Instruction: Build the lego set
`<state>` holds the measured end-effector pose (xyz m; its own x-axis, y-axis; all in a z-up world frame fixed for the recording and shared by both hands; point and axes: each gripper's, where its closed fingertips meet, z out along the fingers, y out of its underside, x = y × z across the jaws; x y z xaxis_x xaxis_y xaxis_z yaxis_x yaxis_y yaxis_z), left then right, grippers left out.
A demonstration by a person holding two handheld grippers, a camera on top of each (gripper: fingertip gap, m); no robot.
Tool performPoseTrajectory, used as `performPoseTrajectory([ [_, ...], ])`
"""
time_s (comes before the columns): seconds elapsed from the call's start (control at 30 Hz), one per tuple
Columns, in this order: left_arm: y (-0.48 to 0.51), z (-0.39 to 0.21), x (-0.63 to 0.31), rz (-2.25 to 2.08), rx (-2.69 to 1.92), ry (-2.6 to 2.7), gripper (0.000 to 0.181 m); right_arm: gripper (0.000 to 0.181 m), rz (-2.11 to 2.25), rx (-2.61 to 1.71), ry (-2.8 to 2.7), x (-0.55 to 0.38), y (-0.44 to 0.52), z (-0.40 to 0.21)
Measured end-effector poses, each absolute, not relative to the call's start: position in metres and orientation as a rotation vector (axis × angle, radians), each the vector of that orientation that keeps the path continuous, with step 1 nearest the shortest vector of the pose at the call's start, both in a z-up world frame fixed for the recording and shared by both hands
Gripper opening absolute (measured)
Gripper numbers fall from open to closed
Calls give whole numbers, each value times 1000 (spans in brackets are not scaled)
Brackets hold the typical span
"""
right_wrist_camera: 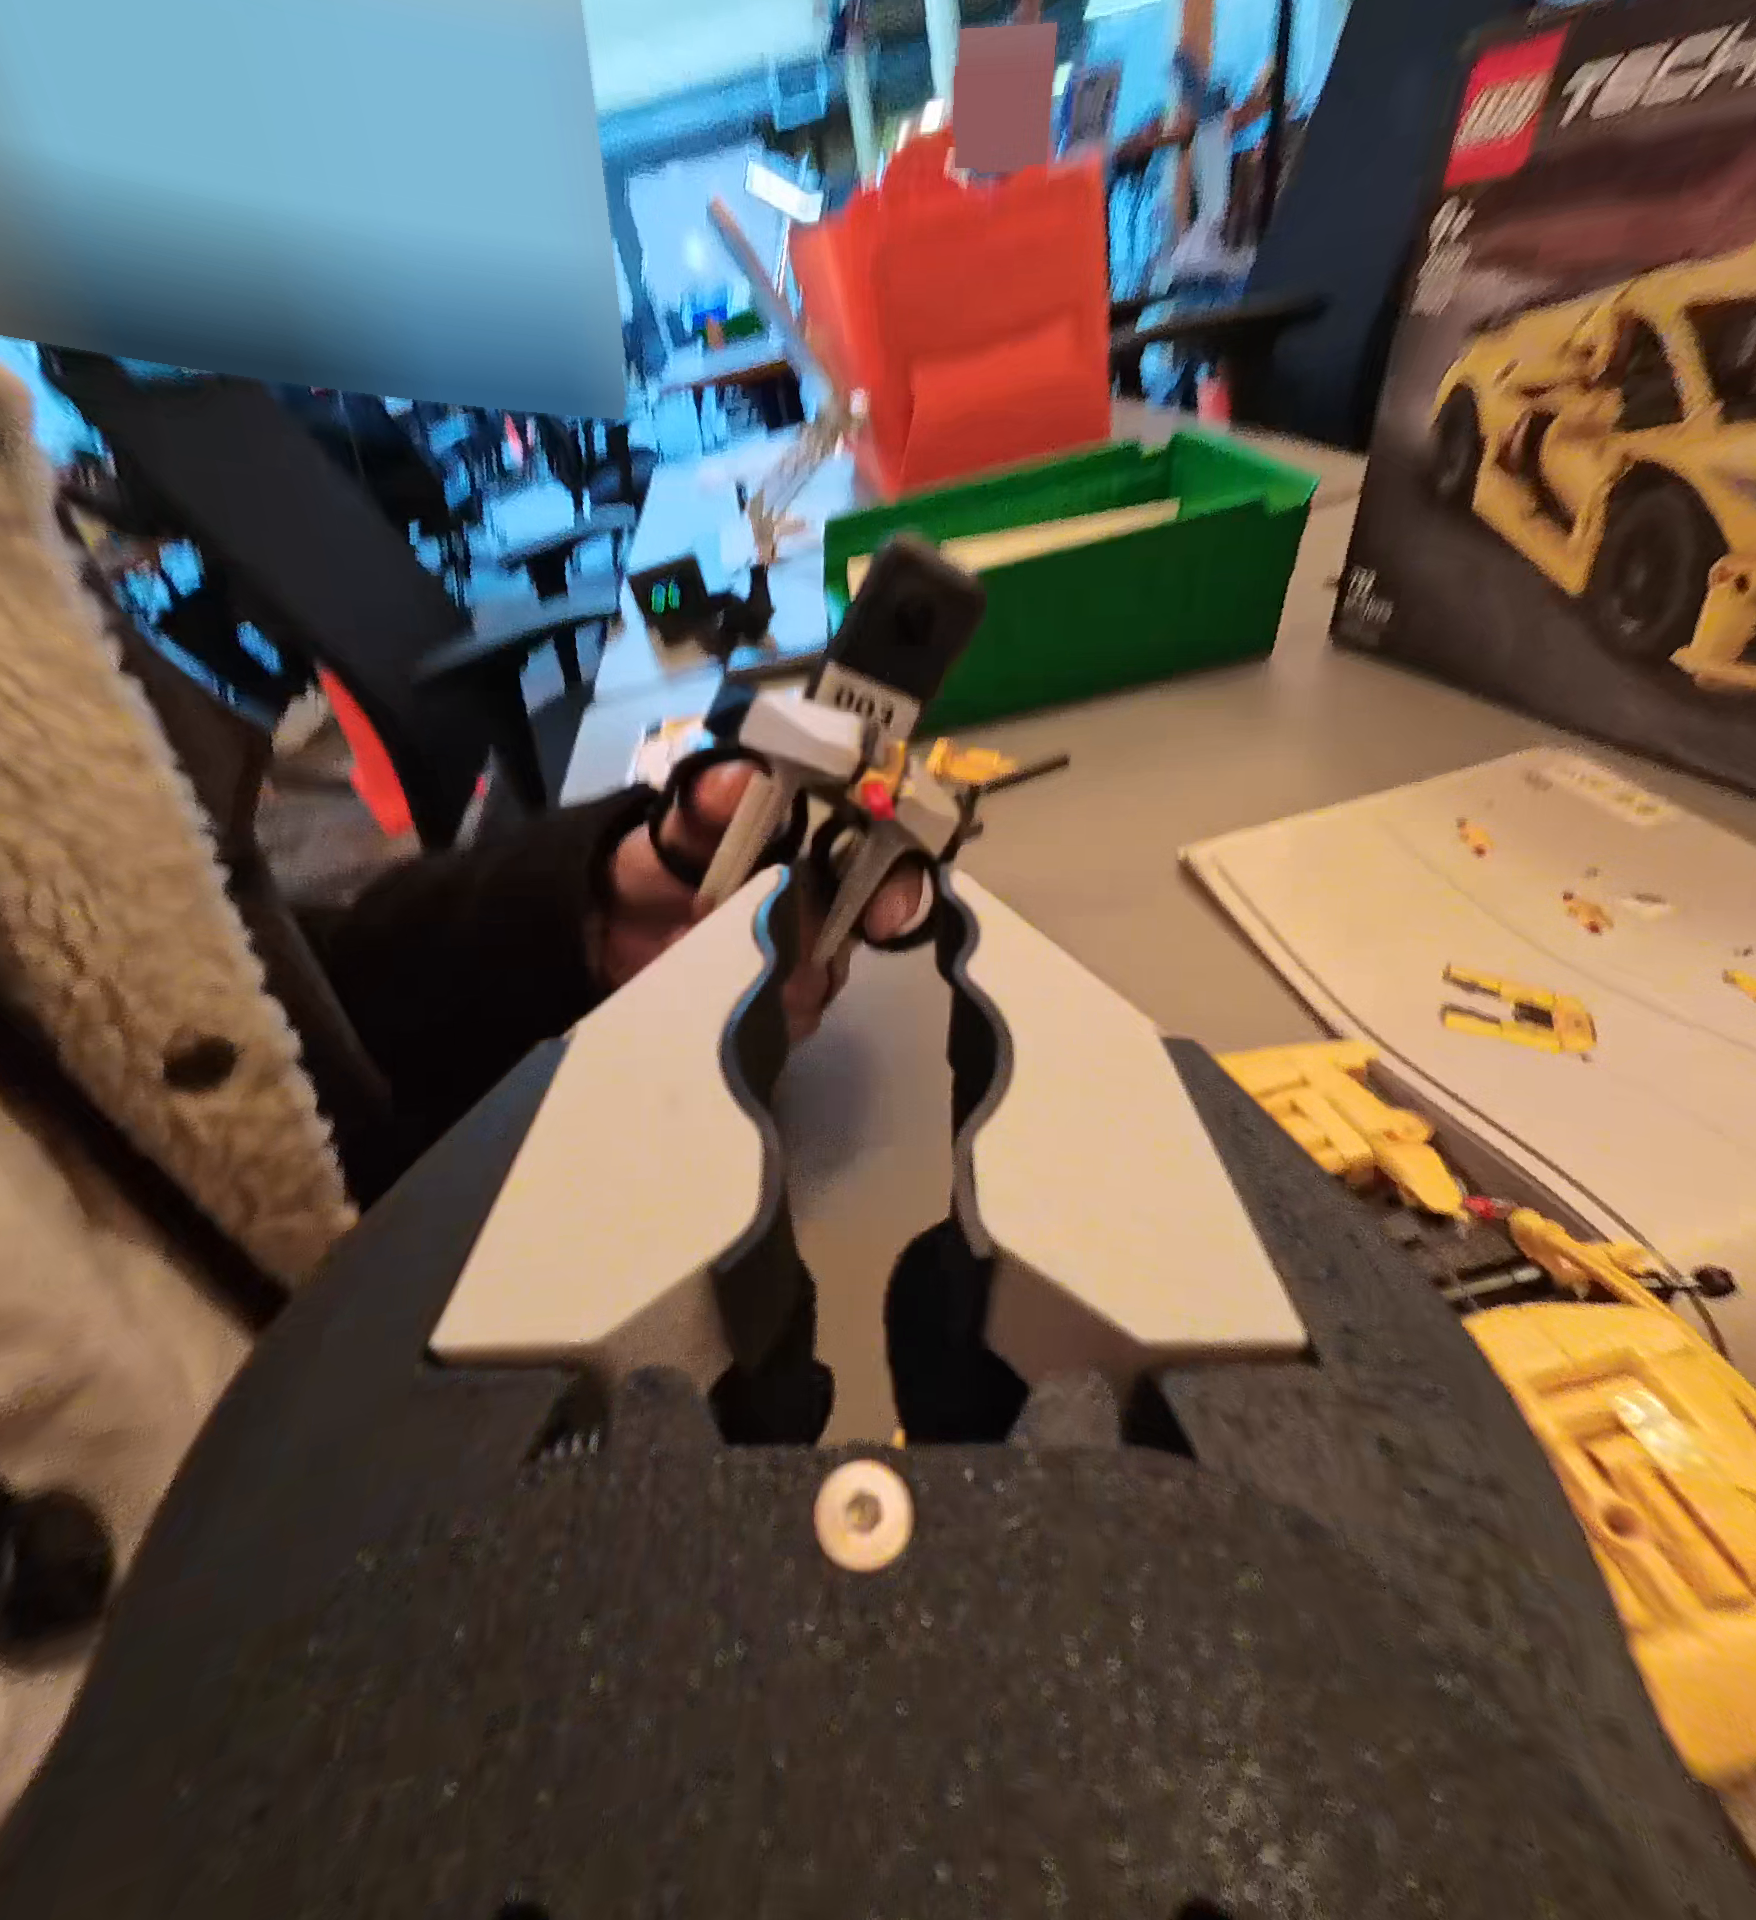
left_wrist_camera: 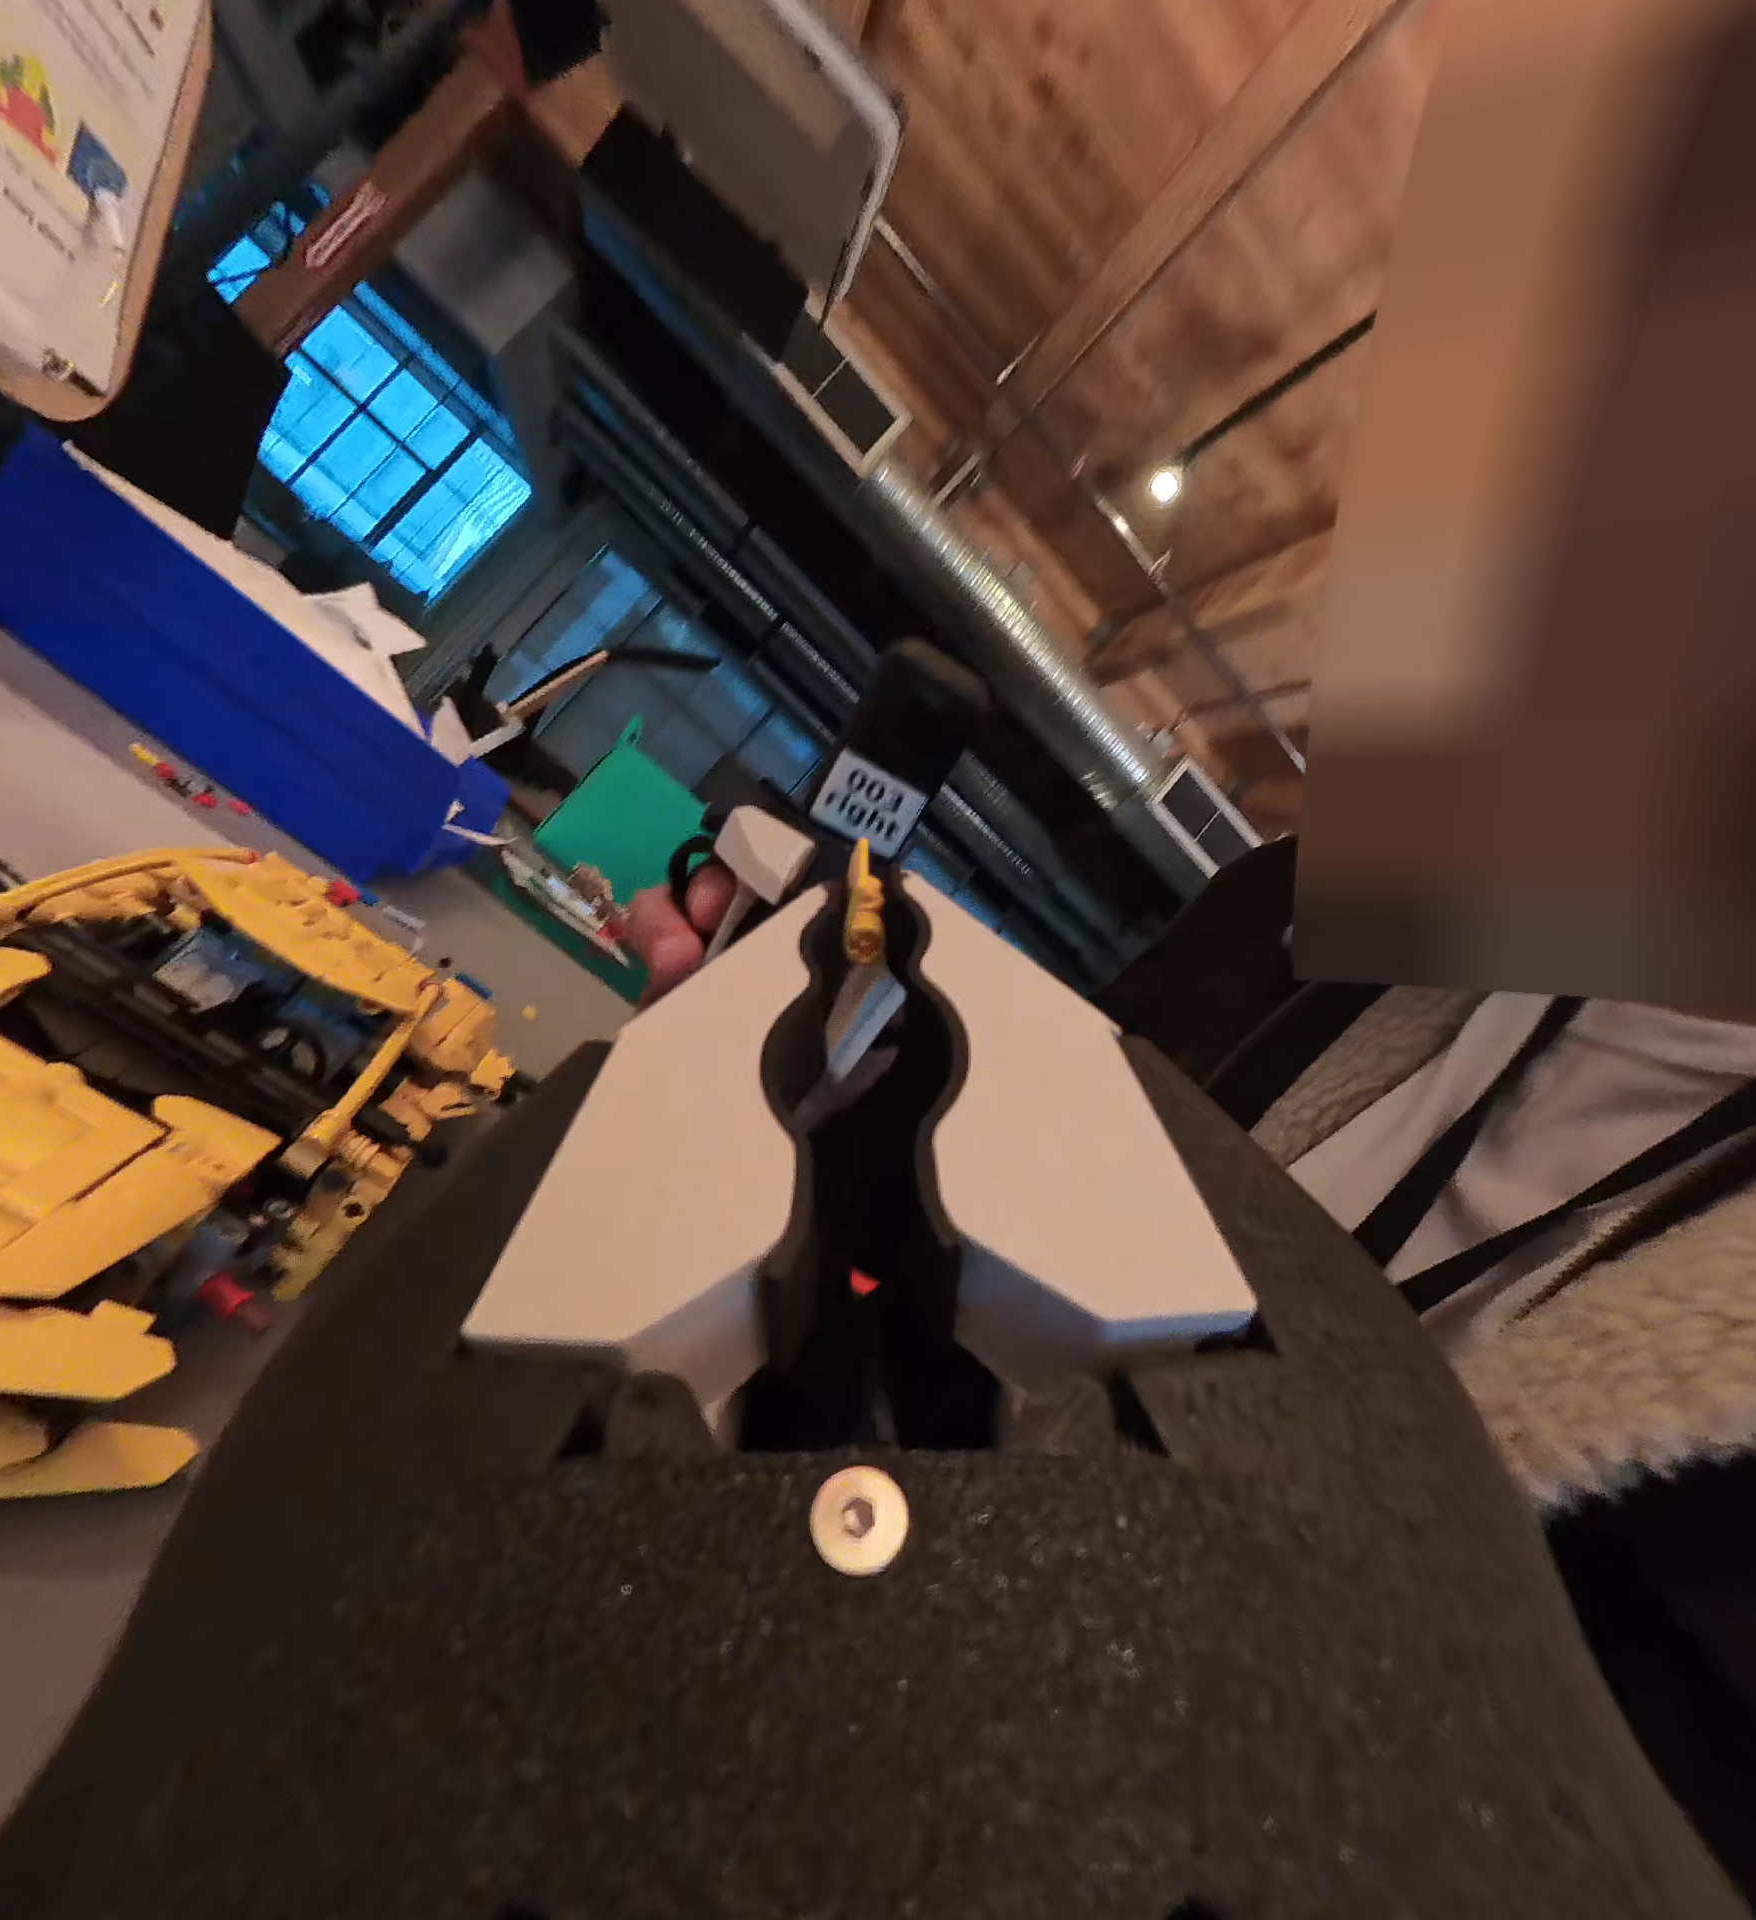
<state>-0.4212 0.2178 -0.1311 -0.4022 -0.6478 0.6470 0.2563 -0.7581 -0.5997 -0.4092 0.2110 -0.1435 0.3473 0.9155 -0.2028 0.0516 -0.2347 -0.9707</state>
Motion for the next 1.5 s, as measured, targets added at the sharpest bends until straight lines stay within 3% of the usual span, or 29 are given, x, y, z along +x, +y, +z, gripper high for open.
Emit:
performPoseTrajectory([
  [0.1,219,-128,-424,-2213,-1235,526,6,24,1073,-1525,-828,-422,214,-136],
  [0.27,216,-128,-423,-2217,-1232,546,7,4,1063,-1523,-849,-425,218,-134],
  [1.5,205,-139,-413,-2142,-1308,684,7,4,959,-1614,-987,-418,208,-144],
])
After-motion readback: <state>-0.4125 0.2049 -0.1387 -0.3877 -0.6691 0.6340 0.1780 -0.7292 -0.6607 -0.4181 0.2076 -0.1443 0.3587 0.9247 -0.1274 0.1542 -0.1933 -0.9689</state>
